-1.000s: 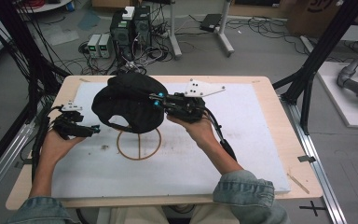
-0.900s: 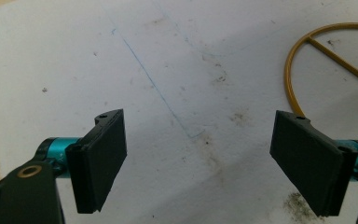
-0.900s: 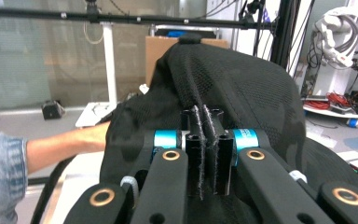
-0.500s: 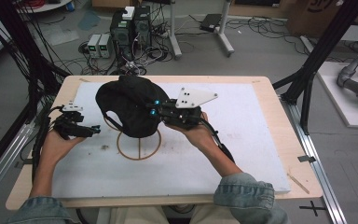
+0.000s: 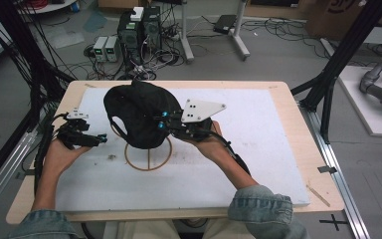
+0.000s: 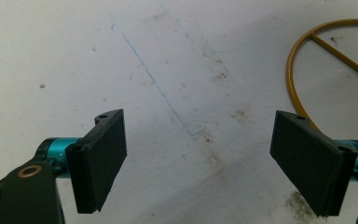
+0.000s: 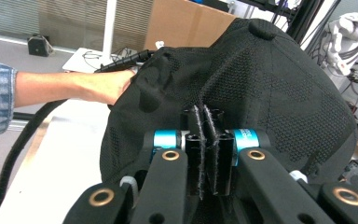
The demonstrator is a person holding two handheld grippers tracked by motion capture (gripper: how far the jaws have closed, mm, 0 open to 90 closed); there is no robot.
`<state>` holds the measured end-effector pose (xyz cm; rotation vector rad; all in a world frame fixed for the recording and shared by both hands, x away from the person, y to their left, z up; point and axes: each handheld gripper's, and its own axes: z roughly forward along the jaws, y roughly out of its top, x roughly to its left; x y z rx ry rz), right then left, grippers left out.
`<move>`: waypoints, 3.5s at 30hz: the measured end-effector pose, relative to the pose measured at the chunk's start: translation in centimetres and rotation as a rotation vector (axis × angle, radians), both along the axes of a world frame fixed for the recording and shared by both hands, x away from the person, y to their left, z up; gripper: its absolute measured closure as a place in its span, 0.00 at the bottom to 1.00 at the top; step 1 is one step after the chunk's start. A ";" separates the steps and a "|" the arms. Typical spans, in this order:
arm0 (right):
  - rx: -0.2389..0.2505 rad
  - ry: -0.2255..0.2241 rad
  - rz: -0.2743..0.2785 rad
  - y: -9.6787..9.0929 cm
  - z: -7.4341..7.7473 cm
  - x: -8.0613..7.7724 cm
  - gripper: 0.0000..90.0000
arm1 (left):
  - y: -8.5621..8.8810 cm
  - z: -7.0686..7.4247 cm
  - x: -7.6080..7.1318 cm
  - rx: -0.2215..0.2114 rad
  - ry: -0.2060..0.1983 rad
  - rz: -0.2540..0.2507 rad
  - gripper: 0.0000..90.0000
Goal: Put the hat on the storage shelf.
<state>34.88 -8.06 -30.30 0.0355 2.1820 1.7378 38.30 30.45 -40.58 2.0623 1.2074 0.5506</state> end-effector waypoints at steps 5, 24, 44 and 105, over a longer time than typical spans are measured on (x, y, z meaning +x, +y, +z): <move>-0.032 0.000 -0.015 0.1 -0.2 0.0 0.88 | 0.0 0.0 0.0 0.002 0.003 -0.003 0.21; -0.042 0.097 -0.045 -0.4 -0.7 0.8 0.64 | 0.0 0.0 0.0 -0.004 0.002 -0.004 0.21; -0.028 0.114 -0.107 -1.7 -0.5 0.9 0.56 | 0.0 -0.1 0.0 0.001 0.004 -0.005 0.21; 0.019 0.403 -0.898 -23.8 -10.3 5.2 0.13 | -3.0 0.1 -0.2 0.067 -0.034 -0.059 0.20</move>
